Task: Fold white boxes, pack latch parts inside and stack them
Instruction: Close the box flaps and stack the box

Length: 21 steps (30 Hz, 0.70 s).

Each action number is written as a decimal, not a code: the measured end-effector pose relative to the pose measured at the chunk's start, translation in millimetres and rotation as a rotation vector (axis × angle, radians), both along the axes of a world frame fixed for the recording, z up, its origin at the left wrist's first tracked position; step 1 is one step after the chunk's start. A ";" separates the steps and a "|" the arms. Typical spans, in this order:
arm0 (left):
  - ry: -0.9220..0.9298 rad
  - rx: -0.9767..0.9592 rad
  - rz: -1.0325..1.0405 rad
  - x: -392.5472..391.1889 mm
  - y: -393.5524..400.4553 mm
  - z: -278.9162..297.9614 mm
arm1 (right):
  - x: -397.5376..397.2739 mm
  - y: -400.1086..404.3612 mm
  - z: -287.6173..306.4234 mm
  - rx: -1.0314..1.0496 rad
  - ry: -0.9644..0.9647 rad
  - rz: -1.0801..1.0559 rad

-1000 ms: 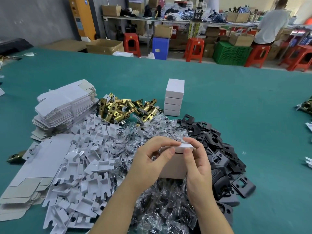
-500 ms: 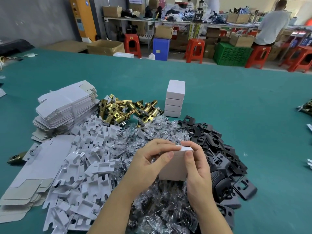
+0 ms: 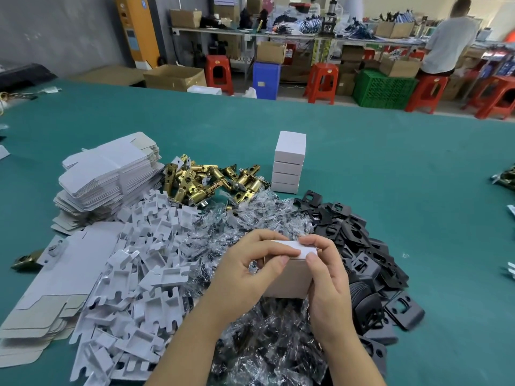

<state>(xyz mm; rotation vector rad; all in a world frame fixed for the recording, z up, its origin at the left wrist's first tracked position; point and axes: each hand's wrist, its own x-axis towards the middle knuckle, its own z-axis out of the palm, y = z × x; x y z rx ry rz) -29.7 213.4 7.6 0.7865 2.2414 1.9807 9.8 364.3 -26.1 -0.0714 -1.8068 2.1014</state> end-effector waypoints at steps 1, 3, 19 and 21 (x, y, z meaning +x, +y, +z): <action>0.024 -0.006 0.008 0.4 1.3 -1.0 | -0.2 0.8 -1.7 -0.005 -0.007 0.003; 0.072 -0.021 0.032 0.9 3.5 -2.1 | -0.6 0.1 -3.3 -0.014 -0.026 0.010; 0.604 -1.062 0.206 -6.1 28.9 37.7 | -7.7 -1.1 3.3 -0.063 -0.122 0.067; 0.409 -1.172 0.018 -20.6 33.4 53.9 | -8.1 0.1 4.3 -0.087 -0.117 0.087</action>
